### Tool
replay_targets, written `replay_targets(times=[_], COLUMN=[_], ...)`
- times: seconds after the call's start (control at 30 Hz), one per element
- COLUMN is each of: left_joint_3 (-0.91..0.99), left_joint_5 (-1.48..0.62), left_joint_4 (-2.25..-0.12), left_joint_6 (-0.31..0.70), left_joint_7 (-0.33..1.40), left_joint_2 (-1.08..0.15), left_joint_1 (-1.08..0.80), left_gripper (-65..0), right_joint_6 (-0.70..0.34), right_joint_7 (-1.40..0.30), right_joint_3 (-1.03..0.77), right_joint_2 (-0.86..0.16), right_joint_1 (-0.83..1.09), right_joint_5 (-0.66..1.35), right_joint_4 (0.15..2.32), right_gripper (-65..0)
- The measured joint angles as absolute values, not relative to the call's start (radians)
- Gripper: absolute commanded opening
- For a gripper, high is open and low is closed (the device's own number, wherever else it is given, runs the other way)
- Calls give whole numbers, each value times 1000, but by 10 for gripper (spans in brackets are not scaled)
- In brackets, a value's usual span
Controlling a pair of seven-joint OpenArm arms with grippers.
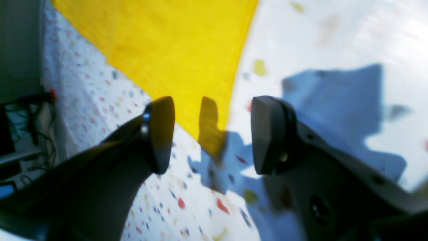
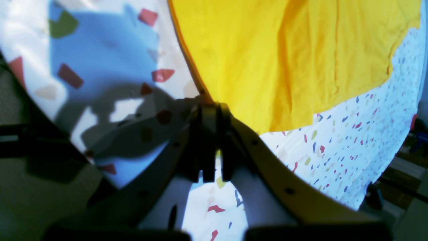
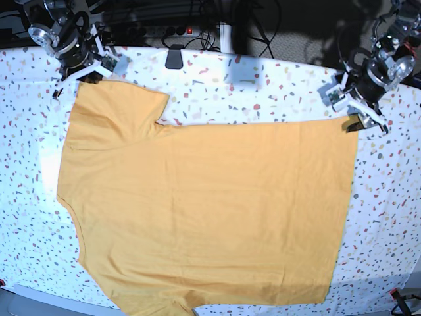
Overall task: Fold the T-shirt properly
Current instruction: 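Lower both grippers onto the shirt's shoulder edges and close them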
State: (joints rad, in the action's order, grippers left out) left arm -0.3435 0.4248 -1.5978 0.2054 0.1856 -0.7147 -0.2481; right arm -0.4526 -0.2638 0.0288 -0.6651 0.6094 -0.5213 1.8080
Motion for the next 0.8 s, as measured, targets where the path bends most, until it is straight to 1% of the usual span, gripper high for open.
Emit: replay_targets(times=[0.13,0.2,0.23,0.27,0.3,0.33,0.43,0.57,0.67,0.8], left_joint_3=[-351,-351,-351,-351,-351,-351,-353,-353,-353,-353], left_joint_5=[426,426,426,426,426,426,426,429,429,426], left_joint_4=[-1508,-1483,-1475,-1472,-1470,-1467,-1463,-1463,-1463,-1463], left_joint_6=[189,186,186,186,186,187,193,194,191,191], left_joint_7=[125,128,130,128,121,110,68,32,29,29], left_joint_2=[-711,-698,-694,-694,-693,-693,-693,-693,-693,-693], left_joint_1=[-221,-199,-193,-193,-194,-197,-199,-199,-199,-199], left_gripper=[-298,-299,-307,-328,-367,-421,-650,-650,-650,-650], right_joint_6=[-453,-453,-453,-453,-453,-453,-453,-451,-385,-374], right_joint_7=[-264,-264,-264,-264,-264,-264,-264,-264,-269,-290], right_joint_3=[29,29,29,29,29,29,29,29,29,29], right_joint_2=[-665,-665,-665,-665,-665,-665,-665,-665,-662,-662], right_joint_1=[609,609,609,609,609,609,609,603,581,527], right_joint_5=[-521,-521,-521,-521,-521,-521,-521,-517,-393,-354], right_joint_4=[1808,1808,1808,1808,1808,1808,1808,1808,1808,1808], right_gripper=[-650,-650,-650,-650,-650,-650,-650,-650,-650,-650])
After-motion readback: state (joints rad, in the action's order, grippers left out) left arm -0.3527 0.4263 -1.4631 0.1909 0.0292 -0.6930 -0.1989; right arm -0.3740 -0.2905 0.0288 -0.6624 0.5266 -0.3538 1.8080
